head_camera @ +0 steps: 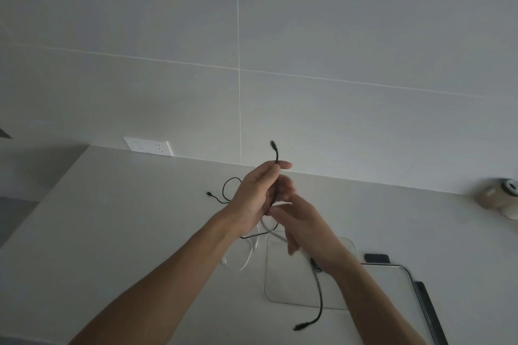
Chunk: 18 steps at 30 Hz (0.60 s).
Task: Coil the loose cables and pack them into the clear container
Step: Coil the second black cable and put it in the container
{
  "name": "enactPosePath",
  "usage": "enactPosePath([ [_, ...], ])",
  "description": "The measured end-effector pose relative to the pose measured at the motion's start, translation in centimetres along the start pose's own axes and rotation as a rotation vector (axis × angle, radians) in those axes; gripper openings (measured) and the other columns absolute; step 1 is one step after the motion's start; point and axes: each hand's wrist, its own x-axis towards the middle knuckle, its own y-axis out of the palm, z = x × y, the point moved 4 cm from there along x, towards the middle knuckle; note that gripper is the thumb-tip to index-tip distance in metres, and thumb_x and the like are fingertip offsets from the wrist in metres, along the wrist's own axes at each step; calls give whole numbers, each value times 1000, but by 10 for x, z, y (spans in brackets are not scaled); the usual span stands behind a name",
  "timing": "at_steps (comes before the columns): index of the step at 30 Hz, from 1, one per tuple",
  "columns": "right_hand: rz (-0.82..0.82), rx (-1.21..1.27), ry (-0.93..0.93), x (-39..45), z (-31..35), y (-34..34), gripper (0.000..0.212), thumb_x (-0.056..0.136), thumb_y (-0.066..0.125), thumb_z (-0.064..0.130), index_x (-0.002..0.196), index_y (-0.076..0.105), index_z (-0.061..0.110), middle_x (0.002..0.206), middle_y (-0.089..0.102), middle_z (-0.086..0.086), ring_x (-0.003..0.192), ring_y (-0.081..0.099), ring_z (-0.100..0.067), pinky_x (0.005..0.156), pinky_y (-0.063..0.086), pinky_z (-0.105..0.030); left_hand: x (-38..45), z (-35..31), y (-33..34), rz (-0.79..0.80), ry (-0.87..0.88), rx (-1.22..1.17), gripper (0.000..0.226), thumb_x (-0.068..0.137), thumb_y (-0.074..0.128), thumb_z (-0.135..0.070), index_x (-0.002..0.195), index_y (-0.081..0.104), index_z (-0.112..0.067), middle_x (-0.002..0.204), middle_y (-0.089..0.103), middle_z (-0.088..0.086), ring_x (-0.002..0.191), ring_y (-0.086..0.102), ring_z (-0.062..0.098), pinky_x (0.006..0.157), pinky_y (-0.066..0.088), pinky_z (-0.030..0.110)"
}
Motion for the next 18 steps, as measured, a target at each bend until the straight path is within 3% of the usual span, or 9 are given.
enactPosePath([
  [2,-65,24,-15,-1,3,1,22,103,59,26,103,68,6,65,69,13,44,48,-16,52,47,-31,-1,-7,7,45,1,-110,23,106,44,-9,122,60,-3,97,71,14,96,72,29,87,59,33],
  [4,-100,46,1,-4,4,4,29,104,56,23,89,67,1,58,63,11,47,47,-15,55,44,-30,1,-14,10,57,10,-166,26,104,43,-2,127,57,-2,105,72,20,107,71,36,93,58,39],
  [6,-98,69,-5,-7,5,8,29,103,55,21,81,67,5,65,64,6,54,49,-15,56,46,-32,4,-22,10,37,-4,-240,32,104,41,-4,134,52,0,108,71,24,108,70,39,91,59,41],
  [10,-99,8,-35,-13,-2,13,30,104,54,19,79,68,10,67,64,6,57,53,-14,58,50,-31,8,-33,9,2,-71,-401,45,110,34,-30,135,50,4,114,72,23,105,72,38,87,61,43],
  [15,-31,189,-18,-19,-12,15,36,109,49,22,87,70,3,58,53,-6,57,59,-20,72,59,-46,6,-36,16,33,-111,-402,52,110,33,-37,127,56,6,115,72,23,106,72,36,92,60,40],
  [18,7,344,81,-20,-22,11,51,106,52,41,69,61,8,53,31,-3,44,37,-19,55,52,-37,1,-40,19,88,-139,-443,56,109,32,-39,126,59,7,113,73,24,104,73,34,87,61,38],
])
